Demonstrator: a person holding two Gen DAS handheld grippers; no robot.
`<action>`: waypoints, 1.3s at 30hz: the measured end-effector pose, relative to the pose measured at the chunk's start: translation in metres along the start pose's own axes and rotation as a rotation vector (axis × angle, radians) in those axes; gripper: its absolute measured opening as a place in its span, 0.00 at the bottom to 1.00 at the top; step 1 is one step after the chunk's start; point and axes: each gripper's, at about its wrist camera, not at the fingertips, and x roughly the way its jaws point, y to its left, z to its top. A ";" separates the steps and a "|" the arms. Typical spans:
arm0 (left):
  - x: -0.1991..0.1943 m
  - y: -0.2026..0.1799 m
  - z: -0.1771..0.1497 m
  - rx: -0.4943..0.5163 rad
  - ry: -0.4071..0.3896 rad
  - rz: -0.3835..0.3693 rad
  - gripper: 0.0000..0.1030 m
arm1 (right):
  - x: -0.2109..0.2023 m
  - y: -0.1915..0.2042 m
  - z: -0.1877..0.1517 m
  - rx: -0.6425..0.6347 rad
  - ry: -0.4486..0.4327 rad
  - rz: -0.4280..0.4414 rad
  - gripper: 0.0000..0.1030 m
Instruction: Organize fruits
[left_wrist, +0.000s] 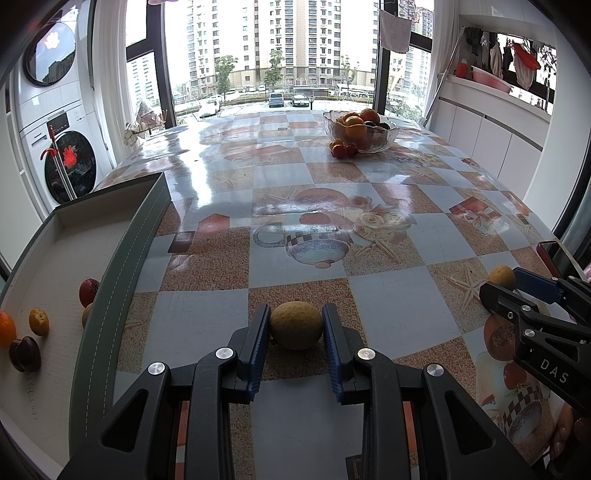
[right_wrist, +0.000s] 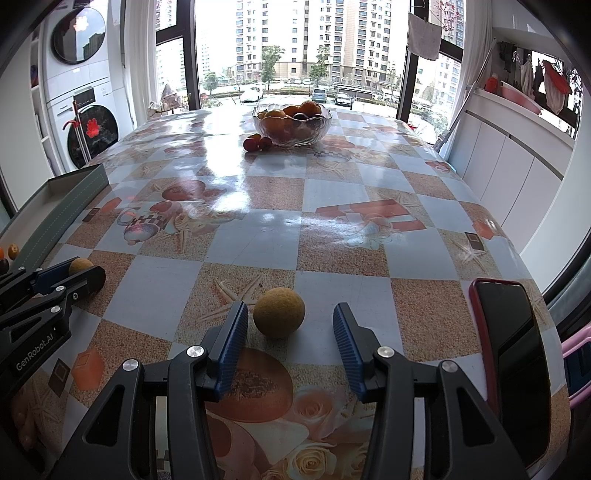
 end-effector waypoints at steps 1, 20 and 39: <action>0.000 0.000 0.000 0.000 0.000 0.000 0.28 | 0.000 0.000 0.000 0.000 0.000 0.000 0.50; 0.000 0.000 0.000 -0.001 0.000 0.001 0.28 | 0.000 -0.001 0.000 0.000 0.000 0.000 0.50; -0.036 0.013 0.009 -0.101 0.021 -0.151 0.28 | -0.013 -0.004 0.023 0.125 0.120 0.196 0.29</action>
